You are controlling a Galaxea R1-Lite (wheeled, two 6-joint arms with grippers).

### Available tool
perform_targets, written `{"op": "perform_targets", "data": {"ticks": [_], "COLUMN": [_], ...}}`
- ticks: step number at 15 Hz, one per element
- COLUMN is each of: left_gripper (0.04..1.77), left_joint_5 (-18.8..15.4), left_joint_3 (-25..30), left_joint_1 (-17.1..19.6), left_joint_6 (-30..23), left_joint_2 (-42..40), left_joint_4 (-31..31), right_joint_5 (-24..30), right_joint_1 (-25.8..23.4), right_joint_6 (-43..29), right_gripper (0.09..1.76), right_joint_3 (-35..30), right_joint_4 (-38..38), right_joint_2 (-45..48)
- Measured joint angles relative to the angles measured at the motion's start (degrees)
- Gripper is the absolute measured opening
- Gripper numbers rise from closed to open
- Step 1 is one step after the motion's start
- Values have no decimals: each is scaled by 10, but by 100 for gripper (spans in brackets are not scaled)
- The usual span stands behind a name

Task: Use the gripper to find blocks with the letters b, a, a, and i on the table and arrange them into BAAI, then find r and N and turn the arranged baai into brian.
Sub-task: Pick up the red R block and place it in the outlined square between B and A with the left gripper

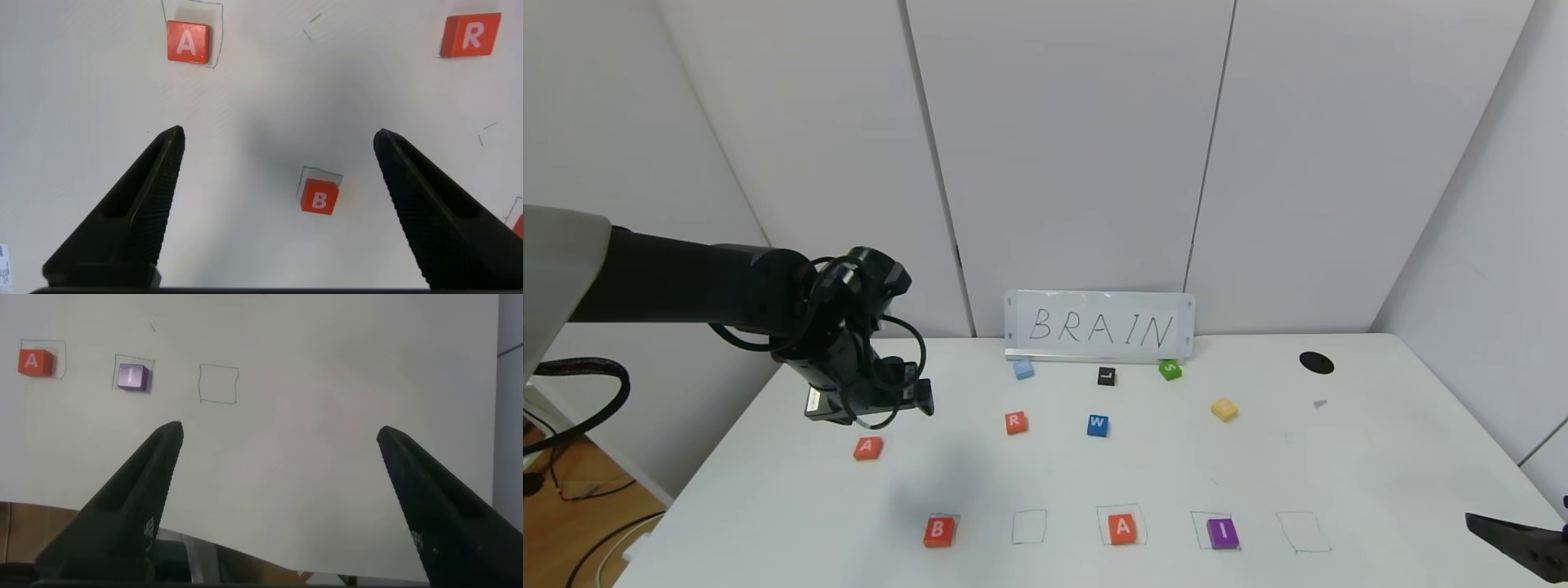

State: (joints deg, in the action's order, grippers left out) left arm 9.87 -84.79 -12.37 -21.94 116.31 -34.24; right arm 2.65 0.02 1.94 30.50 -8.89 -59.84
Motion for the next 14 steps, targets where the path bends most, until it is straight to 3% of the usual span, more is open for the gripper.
{"op": "perform_targets", "data": {"ticks": [2,8,14], "left_gripper": [166,169,170], "left_joint_5": [0,1,2], "left_joint_3": [-16,-136,-246], "left_joint_1": [-10,-69,-103], "left_joint_6": [-25,-138,-199], "left_joint_2": [0,33,109], "left_joint_4": [-28,-126,-157], "right_joint_5": [1,0,0], "right_joint_1": [1,10,10], "right_joint_6": [0,0,0], "right_gripper": [171,171,171], "right_joint_3": [0,-3,-2], "right_joint_4": [0,-3,-2], "right_joint_2": [1,5,7]}}
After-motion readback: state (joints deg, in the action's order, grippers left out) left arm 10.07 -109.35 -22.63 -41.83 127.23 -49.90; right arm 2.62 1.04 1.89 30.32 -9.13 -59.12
